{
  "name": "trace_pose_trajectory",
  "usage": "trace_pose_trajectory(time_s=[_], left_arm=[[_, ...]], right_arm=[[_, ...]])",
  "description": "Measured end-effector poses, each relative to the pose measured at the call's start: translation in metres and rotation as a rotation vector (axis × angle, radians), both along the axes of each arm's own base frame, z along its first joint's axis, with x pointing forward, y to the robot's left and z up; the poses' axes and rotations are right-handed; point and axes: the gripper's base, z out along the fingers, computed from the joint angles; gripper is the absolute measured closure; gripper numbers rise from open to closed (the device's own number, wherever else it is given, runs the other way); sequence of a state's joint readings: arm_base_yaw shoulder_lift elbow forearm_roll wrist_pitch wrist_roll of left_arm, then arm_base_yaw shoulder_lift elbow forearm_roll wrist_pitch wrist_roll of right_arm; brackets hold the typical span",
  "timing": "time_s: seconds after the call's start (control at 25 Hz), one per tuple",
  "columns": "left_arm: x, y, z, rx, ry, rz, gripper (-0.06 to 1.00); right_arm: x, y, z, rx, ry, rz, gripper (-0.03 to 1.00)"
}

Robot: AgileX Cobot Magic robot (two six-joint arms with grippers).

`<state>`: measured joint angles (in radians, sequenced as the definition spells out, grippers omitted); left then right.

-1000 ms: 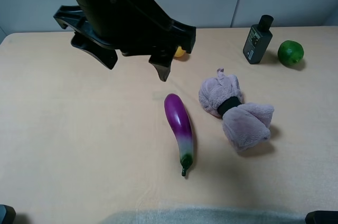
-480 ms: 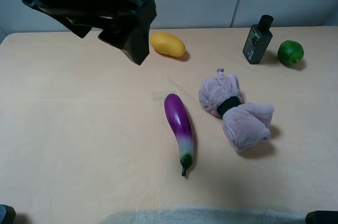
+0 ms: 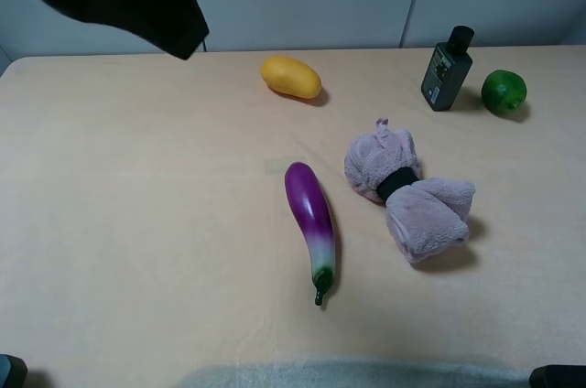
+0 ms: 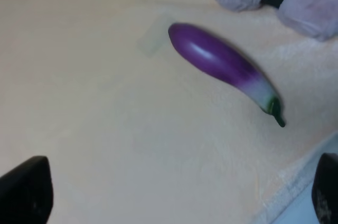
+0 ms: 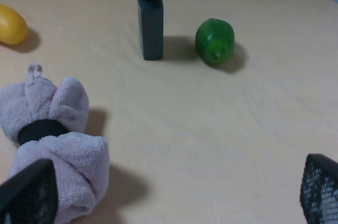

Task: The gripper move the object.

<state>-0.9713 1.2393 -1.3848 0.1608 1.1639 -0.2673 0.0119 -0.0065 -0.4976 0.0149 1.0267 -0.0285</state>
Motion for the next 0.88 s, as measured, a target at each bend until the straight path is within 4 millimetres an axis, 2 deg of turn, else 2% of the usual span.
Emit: trace_pose_trajectory(time_s=[0.4, 0.8, 0.88], left_arm=[[-0.027, 0.040, 0.031, -0.064, -0.140, -0.080, -0.04], [-0.071, 0.101, 0.017, -0.128, -0.189, -0.108, -0.04], [-0.076, 0.108, 0.015, -0.138, -0.198, -0.110, -0.04]], right_arm=[[0.000, 0.000, 0.000, 0.000, 0.000, 0.000, 0.28], [0.000, 0.000, 0.000, 0.000, 0.000, 0.000, 0.28], [0.000, 0.000, 0.000, 0.000, 0.000, 0.000, 0.28]])
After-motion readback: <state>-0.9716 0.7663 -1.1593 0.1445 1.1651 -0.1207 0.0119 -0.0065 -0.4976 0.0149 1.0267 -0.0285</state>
